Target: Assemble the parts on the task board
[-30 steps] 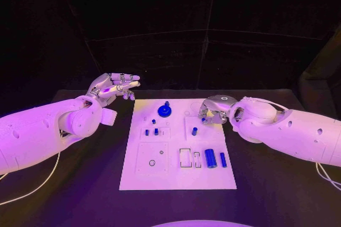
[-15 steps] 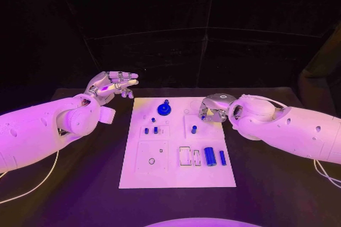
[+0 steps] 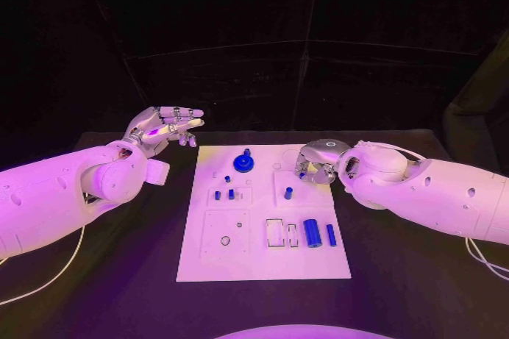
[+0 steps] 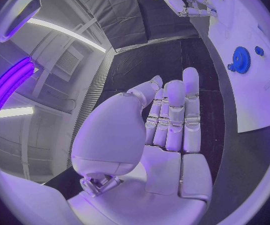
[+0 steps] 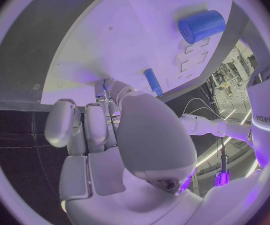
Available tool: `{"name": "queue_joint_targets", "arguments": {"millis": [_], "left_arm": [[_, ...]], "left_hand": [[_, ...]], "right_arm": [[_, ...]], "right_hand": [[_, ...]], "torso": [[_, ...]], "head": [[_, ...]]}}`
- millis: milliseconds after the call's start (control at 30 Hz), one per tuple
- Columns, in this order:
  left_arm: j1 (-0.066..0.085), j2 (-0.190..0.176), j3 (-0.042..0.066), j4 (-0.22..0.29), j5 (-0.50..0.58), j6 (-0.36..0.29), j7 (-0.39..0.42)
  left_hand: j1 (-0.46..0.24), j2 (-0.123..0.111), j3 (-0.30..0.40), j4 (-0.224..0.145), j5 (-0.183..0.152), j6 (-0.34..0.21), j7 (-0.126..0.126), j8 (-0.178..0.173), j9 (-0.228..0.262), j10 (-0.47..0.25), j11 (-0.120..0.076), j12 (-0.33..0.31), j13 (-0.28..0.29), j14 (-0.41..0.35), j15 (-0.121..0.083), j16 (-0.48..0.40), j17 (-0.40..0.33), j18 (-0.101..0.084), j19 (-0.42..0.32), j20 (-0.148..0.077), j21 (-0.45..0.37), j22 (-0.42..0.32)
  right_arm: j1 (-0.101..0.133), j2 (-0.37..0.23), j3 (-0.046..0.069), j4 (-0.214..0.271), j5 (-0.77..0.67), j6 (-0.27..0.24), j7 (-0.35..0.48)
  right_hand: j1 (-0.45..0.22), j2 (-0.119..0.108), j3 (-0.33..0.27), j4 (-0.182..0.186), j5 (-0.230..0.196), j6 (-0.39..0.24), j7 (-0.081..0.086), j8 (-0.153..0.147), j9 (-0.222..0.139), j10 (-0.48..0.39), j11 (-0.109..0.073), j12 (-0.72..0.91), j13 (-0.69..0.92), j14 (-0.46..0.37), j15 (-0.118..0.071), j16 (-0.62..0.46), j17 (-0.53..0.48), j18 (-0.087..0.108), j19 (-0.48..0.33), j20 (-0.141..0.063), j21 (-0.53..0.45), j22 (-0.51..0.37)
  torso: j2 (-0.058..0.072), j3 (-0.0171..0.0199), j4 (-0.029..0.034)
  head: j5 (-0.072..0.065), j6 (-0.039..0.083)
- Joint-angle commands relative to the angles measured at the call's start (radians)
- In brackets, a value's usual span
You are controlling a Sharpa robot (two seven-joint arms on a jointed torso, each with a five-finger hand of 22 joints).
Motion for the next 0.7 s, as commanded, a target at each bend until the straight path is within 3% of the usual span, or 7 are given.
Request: {"name": "queue_joint_targets", "arguments": {"millis": [33,300,700], "left_arm": [[0.001,-0.002,0.001,0.001,0.006,0.009,0.016],[0.001,-0.007,0.001,-0.003,0.006,0.008,0.017],[0.001,-0.007,0.001,0.003,0.006,0.008,0.015]], "left_hand": [[0.008,0.001,-0.001,-0.007,0.005,0.005,-0.003,0.004,0.001,-0.007,0.003,0.006,0.001,0.003,-0.002,0.005,-0.002,0.006,0.004,-0.003,-0.006,-0.001],[0.009,0.001,0.0,-0.009,0.005,0.005,-0.002,0.004,0.001,-0.008,0.003,0.007,0.001,0.002,-0.002,0.004,-0.004,0.006,0.004,-0.003,-0.006,-0.001],[0.011,0.004,0.002,-0.014,0.004,0.008,-0.002,0.01,0.001,-0.013,0.004,0.013,0.001,0.001,-0.002,0.004,-0.007,0.005,0.004,-0.004,-0.006,-0.001]], "right_arm": [[-0.005,-0.009,-0.004,0.012,0.002,-0.04,-0.019],[-0.005,-0.042,-0.003,0.065,0.043,-0.122,-0.019],[0.001,-0.091,0.0,0.135,0.091,-0.175,-0.025]], "right_hand": [[-0.022,-0.003,0.018,-0.008,-0.008,0.011,0.001,-0.002,0.002,0.011,0.0,-0.004,0.002,0.03,-0.007,0.002,-0.009,0.01,0.005,-0.005,0.007,0.007],[-0.035,-0.008,0.033,-0.018,-0.008,0.014,0.0,-0.003,0.002,0.015,-0.001,-0.005,0.002,0.029,-0.009,0.001,-0.014,0.009,0.008,-0.007,0.01,0.013],[-0.043,-0.013,0.043,-0.026,-0.005,0.014,0.001,-0.004,0.002,0.015,-0.001,-0.006,0.003,0.03,-0.009,0.003,-0.013,0.008,0.01,-0.008,0.013,0.018]], "torso": [[-0.001,0.0,0.0002],[-0.002,-0.0007,0.0005],[-0.002,-0.0014,0.0014]], "head": [[-0.002,0.001],[-0.008,0.005],[-0.007,0.008]]}}
